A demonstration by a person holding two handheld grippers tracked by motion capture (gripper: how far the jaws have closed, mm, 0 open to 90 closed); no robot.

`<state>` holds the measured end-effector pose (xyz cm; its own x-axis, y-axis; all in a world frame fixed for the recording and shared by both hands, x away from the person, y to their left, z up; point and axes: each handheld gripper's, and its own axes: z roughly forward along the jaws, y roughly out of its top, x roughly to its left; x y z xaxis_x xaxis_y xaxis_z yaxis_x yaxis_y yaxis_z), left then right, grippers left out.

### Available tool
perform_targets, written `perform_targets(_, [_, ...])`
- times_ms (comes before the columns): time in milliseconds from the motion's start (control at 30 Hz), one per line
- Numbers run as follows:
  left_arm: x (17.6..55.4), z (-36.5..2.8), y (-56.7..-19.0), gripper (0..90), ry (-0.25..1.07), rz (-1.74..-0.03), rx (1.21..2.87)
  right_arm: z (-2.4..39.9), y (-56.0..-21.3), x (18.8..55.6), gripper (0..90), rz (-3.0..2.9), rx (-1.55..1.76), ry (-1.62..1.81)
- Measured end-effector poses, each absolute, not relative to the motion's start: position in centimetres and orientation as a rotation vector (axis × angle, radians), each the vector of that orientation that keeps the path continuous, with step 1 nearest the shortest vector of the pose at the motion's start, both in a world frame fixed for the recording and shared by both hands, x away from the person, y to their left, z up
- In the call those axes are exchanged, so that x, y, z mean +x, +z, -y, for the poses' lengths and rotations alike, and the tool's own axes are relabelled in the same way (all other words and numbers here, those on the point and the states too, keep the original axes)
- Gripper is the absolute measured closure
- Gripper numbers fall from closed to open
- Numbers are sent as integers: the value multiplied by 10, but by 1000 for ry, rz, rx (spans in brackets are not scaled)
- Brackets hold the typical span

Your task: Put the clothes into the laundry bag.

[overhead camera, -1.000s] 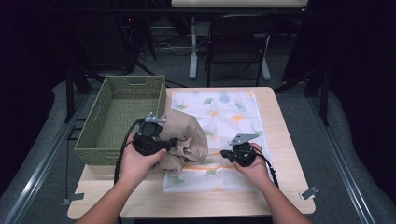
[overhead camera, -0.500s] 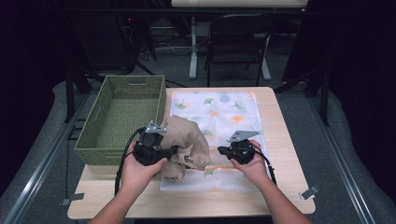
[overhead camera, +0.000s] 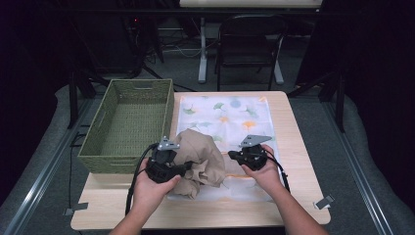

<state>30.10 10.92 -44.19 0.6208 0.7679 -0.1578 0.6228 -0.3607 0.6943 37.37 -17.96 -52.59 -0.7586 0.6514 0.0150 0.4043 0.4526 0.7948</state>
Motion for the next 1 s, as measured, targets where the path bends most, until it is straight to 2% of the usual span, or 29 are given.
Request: perform_targets(1000, [295,-89,-460,660,260,-1019,2119,164,-476,416,896,-2468,973,1122])
